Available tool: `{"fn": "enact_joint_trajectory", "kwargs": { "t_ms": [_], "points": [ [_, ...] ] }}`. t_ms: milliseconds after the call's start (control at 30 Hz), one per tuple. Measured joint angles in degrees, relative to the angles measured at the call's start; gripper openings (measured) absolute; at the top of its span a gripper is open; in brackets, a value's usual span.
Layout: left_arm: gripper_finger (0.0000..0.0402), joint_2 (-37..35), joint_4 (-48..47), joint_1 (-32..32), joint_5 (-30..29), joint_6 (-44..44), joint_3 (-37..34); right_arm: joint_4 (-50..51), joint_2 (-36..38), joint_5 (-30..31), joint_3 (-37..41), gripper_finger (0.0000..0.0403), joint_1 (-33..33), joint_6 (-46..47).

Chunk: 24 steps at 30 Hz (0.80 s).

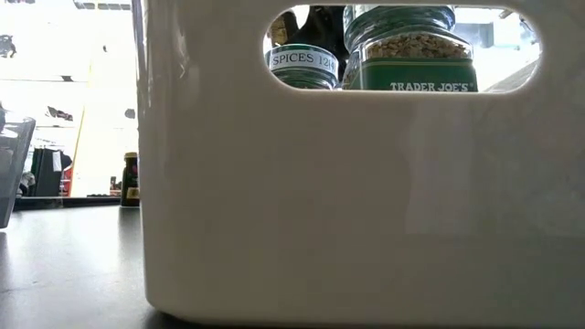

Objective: Sort spices by type
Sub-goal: Put the right yellow seasoning bottle into the black bin

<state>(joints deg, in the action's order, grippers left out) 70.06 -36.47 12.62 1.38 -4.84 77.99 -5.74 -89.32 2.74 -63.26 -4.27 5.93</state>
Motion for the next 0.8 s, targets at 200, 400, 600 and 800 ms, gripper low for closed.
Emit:
{"fn": "enact_joint_trajectory", "kwargs": {
  "t_ms": [200,400,600,800],
  "points": [
    [0.0301,12.46,-14.68,0.09,0.07,2.20,16.80,1.14,0.00,-0.02,0.00,0.0218,0.01,0.49],
    [0.0301,21.20,-21.59,0.09,1.55,6.22,27.31,1.92,0.00,0.00,0.00,0.0218,0.05,0.50],
    [0.0301,24.70,-23.87,0.09,3.51,6.97,29.64,3.02,-0.09,0.00,0.07,0.0218,0.04,0.49],
    [0.0301,25.82,-23.66,0.05,4.44,6.49,29.64,5.36,-0.19,0.22,0.11,0.0218,-0.10,0.67]
  ]
}}
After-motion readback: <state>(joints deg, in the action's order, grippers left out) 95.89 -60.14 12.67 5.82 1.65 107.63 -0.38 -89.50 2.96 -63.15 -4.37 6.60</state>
